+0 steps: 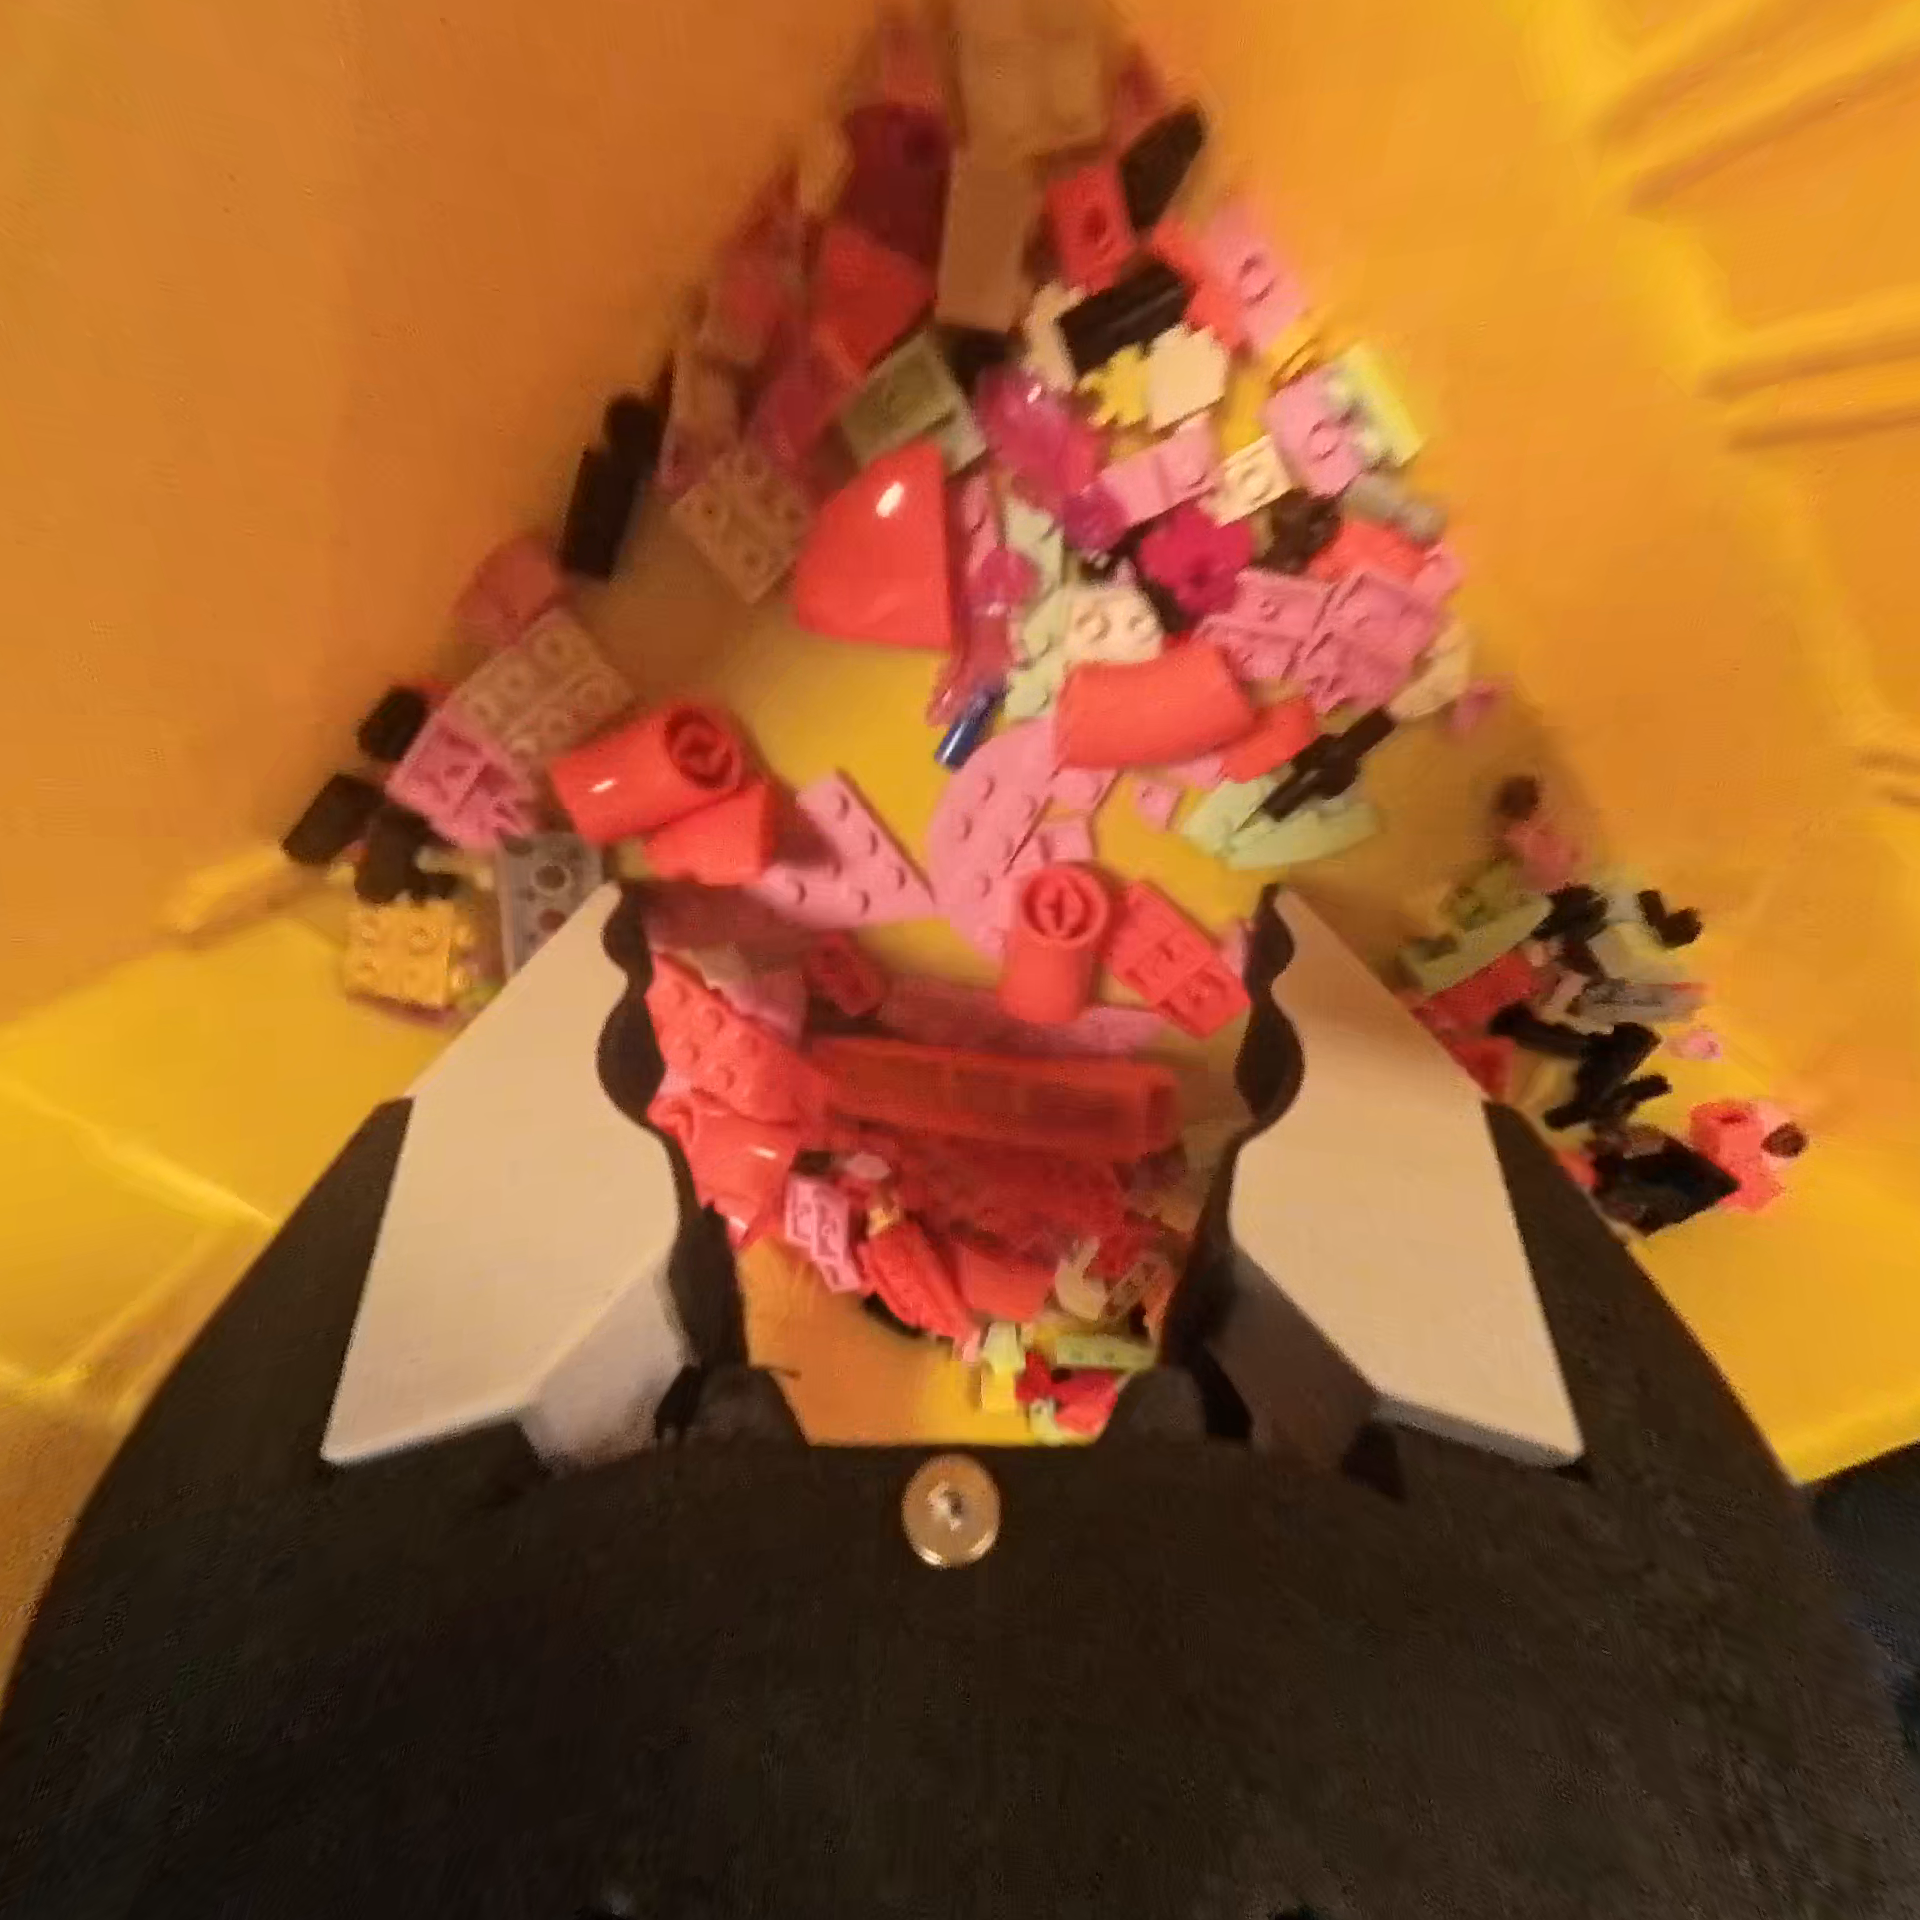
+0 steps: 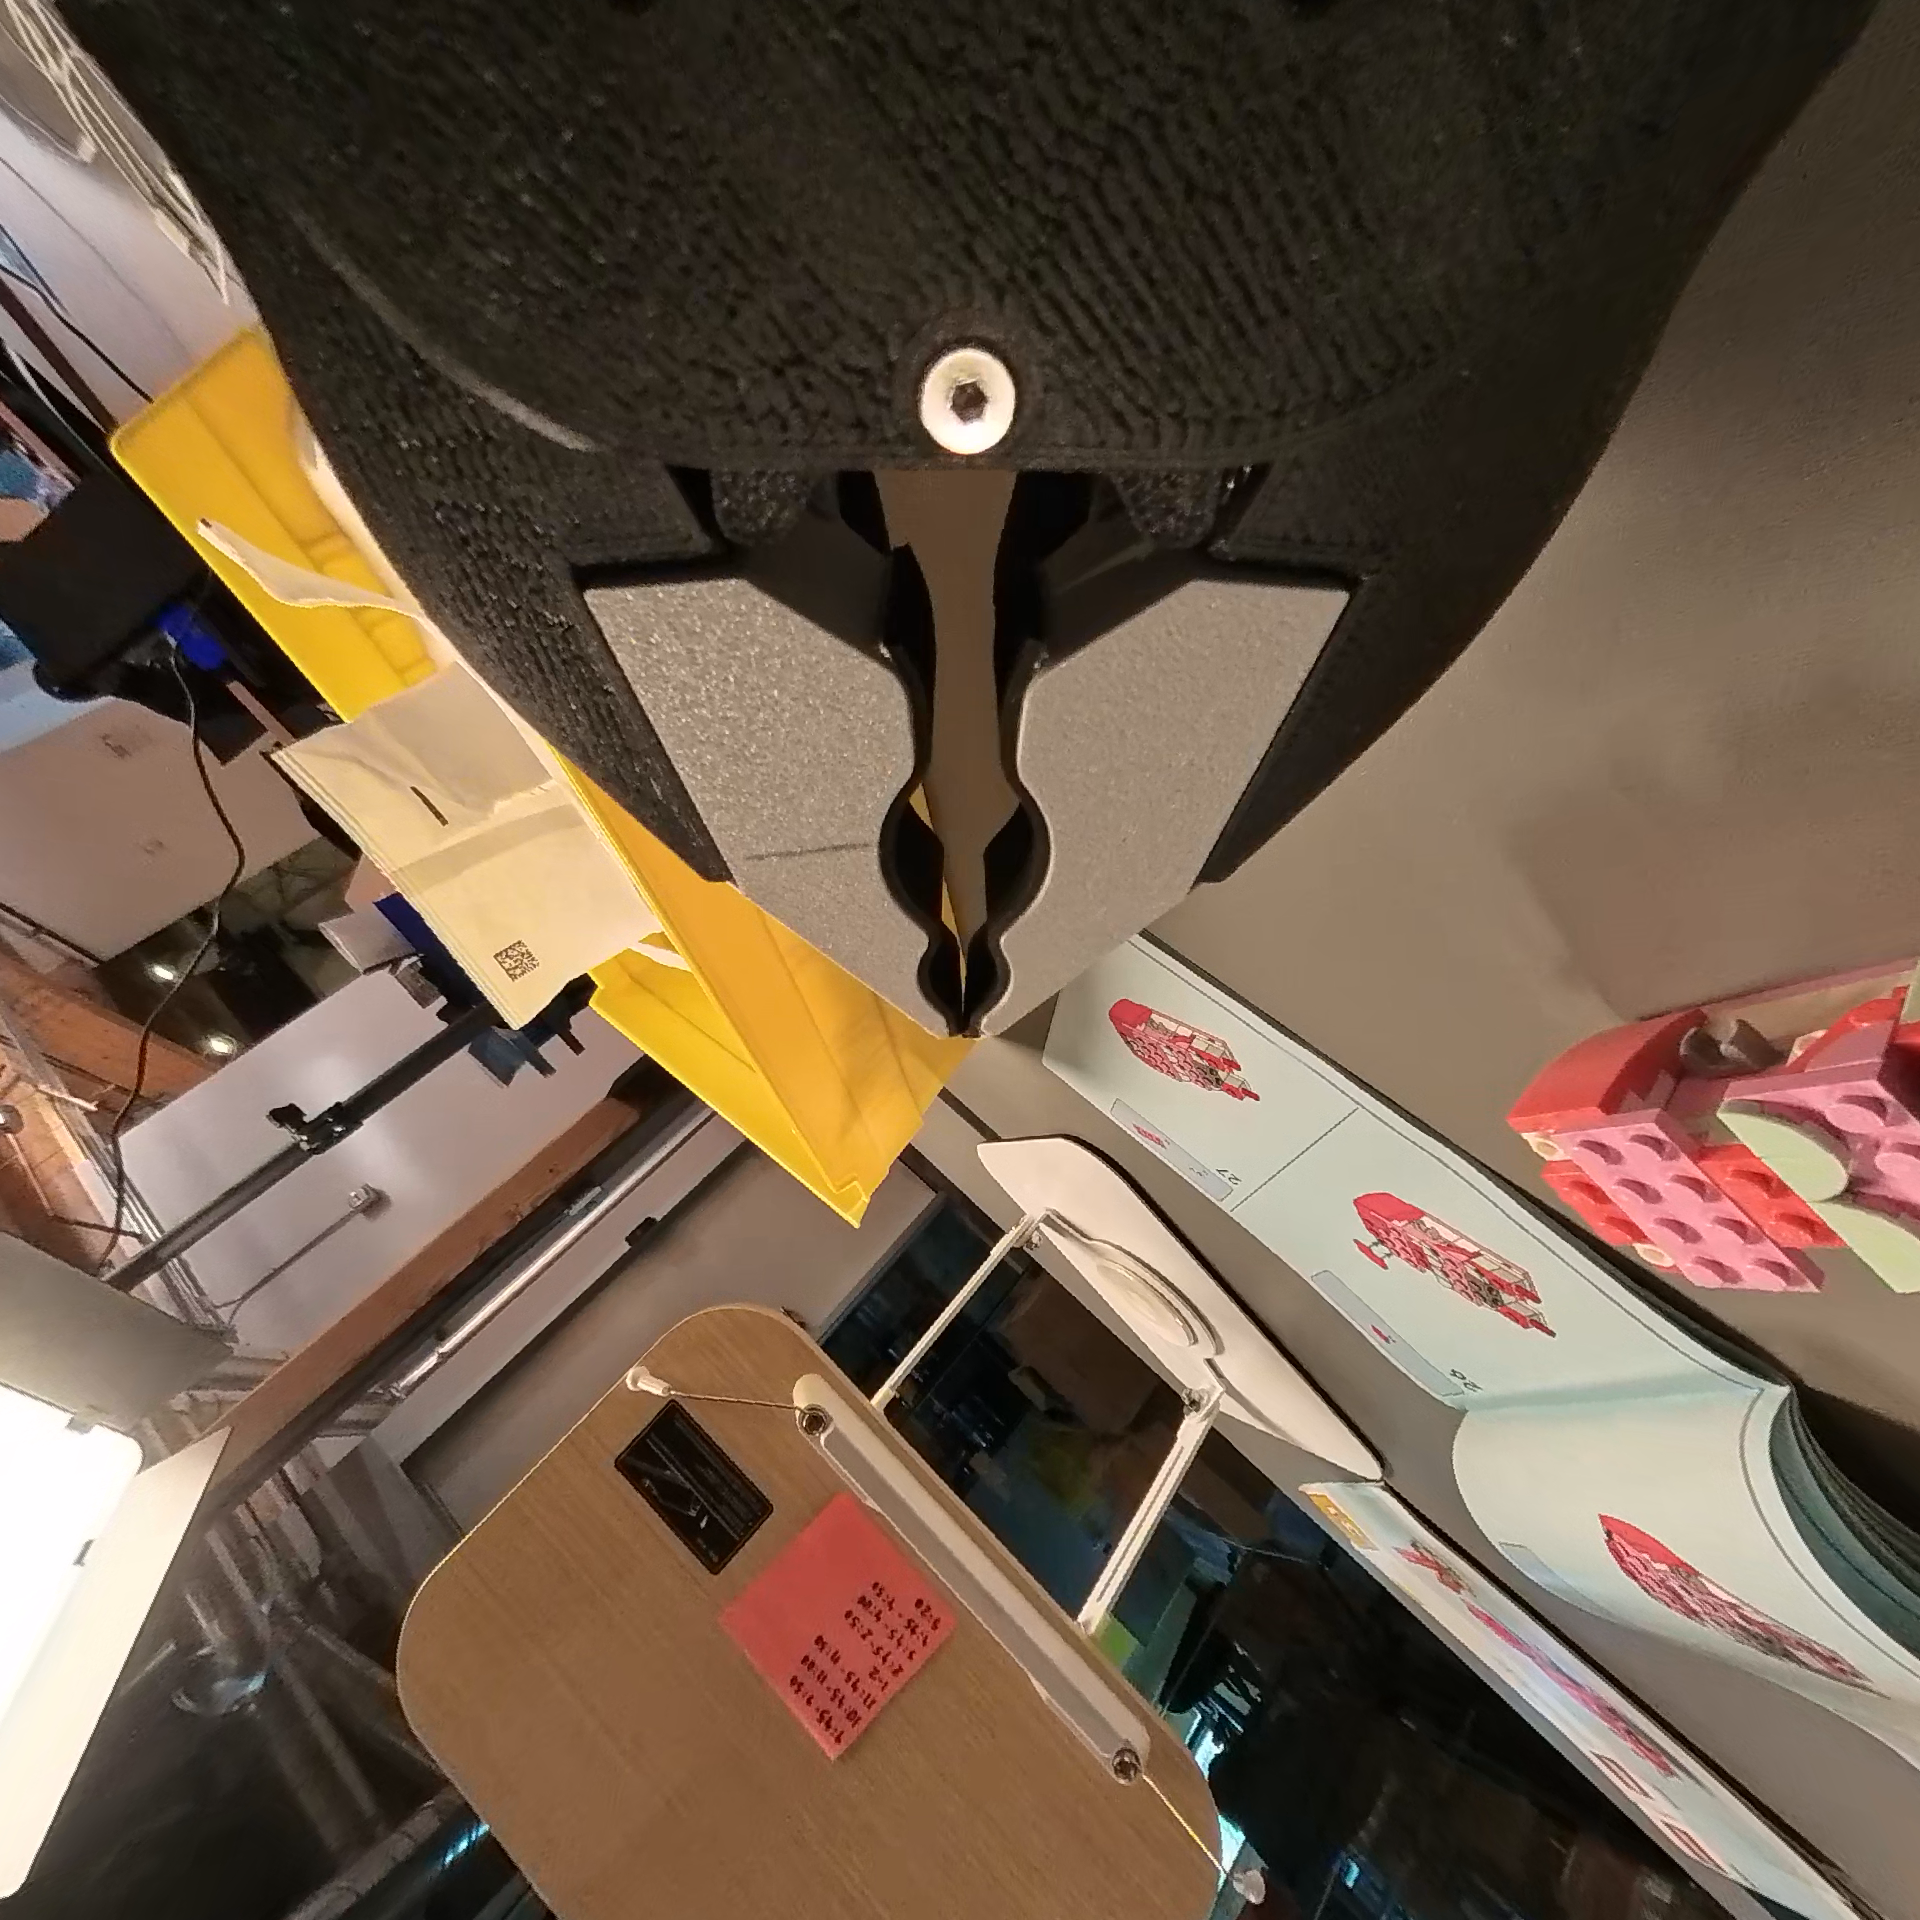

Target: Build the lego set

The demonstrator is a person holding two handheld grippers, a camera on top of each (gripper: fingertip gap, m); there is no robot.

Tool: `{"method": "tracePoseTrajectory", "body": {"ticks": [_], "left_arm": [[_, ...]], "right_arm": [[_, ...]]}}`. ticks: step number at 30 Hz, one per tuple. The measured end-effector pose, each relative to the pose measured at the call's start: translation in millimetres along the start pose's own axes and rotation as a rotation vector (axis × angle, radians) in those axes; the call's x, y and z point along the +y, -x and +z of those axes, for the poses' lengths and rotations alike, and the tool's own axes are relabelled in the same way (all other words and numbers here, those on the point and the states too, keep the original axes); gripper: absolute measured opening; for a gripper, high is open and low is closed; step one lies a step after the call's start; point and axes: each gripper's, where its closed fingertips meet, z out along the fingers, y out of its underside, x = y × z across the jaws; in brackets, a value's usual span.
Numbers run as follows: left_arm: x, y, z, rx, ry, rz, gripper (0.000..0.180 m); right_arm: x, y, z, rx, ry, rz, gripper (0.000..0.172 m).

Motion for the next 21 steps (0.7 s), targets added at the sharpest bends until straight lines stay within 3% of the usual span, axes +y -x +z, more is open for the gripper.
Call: {"method": "tracePoseTrajectory", "body": {"ticks": [6,9,13,17,21], "left_arm": [[40.8,6.3,-8.7,0.058,0.176,-0.098,0.105],[14.3,10.1,-20.3,0.060,0.031,-0.103,0.096],[-38.5,-1.7,-29.7,0.074,-0.193,0.003,0.074],[-59.3,4.7,-20.7,-0.041,-0.196,0.097,0.055],[-54.5,-1.6,-9.1,0.003,-0.121,0.096,0.047]], "right_arm": [[-0.1,0.1,-0.2,-0.001,-0.001,0.000,0.000],[-0.1,0.4,-0.1,-0.001,0.000,-0.002,0.000],[0.9,1.2,0.7,-0.002,0.005,-0.006,0.000],[1.4,1.7,0.9,0.000,0.011,-0.014,0.000],[2.3,1.9,1.3,0.000,0.015,-0.016,0.000]]}}
